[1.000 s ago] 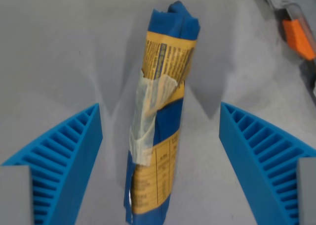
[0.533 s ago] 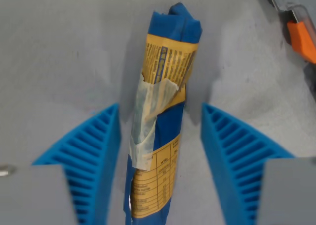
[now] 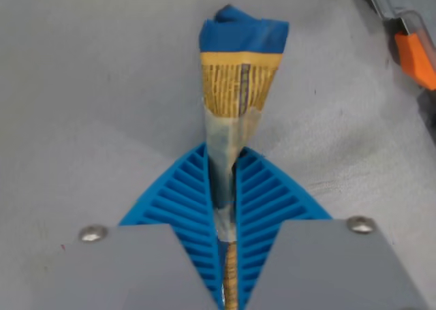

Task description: Pick up the blue bag

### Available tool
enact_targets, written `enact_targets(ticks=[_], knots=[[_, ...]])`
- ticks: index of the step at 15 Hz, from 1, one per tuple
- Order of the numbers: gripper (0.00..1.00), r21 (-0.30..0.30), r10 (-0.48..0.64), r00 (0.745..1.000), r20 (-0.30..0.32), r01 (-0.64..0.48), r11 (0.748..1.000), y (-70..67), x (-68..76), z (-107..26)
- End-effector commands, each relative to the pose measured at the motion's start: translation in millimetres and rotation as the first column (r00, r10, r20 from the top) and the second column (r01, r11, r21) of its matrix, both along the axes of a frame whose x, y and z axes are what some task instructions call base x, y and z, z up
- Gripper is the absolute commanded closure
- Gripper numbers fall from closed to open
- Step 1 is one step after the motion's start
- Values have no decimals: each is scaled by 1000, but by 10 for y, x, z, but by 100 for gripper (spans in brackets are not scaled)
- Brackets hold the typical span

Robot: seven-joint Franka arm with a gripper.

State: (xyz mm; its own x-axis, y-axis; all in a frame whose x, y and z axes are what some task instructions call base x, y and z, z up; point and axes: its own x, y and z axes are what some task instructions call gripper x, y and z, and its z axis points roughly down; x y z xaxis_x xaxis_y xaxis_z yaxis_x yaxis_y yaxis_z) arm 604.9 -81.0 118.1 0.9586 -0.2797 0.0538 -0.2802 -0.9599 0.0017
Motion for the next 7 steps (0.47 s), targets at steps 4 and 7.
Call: enact_targets(ticks=[4, 7], knots=[[100, 28, -12, 1000, 10, 12, 1000, -14, -2, 153], [100, 28, -11, 1000, -7, 11, 1000, -19, -9, 303]])
